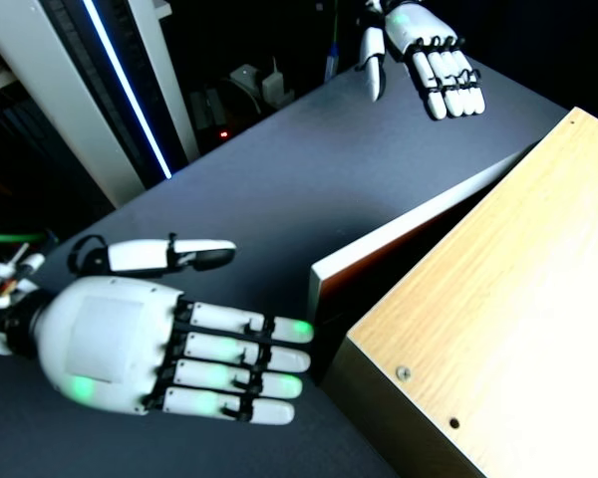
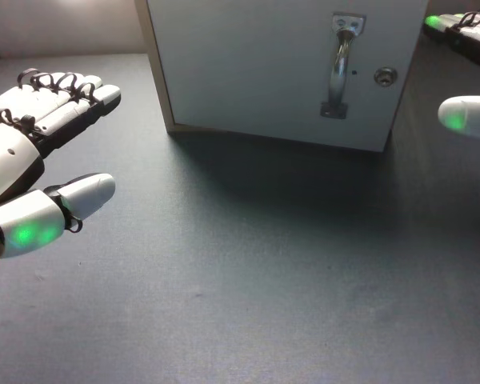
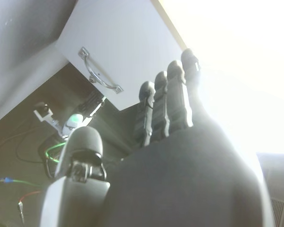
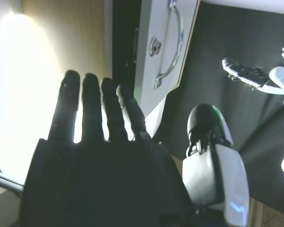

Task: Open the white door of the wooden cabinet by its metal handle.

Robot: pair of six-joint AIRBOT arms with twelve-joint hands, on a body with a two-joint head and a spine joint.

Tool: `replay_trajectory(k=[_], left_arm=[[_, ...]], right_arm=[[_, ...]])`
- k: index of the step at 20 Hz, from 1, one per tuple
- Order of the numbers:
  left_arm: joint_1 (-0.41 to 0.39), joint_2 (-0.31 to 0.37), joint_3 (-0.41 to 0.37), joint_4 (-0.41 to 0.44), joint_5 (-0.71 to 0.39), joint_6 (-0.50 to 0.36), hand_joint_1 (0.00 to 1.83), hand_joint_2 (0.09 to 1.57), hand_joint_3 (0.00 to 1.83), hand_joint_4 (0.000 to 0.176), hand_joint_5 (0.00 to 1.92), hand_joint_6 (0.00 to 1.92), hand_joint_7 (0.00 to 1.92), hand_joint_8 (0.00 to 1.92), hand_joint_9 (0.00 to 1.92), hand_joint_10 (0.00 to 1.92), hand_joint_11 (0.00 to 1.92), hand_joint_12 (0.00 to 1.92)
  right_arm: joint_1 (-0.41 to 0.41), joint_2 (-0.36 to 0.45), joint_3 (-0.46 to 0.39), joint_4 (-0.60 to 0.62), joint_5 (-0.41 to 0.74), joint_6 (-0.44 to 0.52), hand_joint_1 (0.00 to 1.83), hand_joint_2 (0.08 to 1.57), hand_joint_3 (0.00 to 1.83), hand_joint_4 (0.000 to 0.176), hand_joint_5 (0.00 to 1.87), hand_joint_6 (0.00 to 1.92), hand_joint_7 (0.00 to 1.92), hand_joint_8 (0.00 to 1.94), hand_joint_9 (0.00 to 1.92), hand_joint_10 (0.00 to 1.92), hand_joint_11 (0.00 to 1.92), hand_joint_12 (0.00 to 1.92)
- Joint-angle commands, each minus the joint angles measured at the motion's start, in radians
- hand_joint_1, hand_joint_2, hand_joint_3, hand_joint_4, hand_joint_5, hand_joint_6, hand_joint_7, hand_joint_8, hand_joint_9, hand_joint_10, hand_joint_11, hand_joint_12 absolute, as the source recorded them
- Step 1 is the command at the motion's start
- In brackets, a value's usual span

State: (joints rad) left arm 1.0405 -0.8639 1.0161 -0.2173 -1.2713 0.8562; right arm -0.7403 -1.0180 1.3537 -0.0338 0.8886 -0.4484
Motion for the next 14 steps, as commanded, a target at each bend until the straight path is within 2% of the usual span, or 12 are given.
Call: replay_trajectory(k=[1, 14], left_arm=[[-0.007, 0.0, 0.007, -0.004, -0.127, -0.006, 0.0, 1.45, 0.01, 0.0, 0.15, 0.01, 0.12, 0.01, 0.11, 0.01, 0.11, 0.11], [-0.007, -0.002, 0.01, 0.003, -0.133, -0.021, 0.0, 1.46, 0.01, 0.0, 0.16, 0.01, 0.13, 0.01, 0.12, 0.01, 0.12, 0.12]], right_arm=[[0.015, 0.006, 0.009, 0.033, 0.107, 0.001, 0.0, 1.23, 0.0, 0.0, 0.0, 0.0, 0.0, 0.0, 0.0, 0.0, 0.0, 0.0], [0.06, -0.025, 0.035, -0.002, 0.068, -0.004, 0.0, 1.25, 0.0, 0.0, 0.0, 0.0, 0.0, 0.0, 0.0, 0.0, 0.0, 0.0]])
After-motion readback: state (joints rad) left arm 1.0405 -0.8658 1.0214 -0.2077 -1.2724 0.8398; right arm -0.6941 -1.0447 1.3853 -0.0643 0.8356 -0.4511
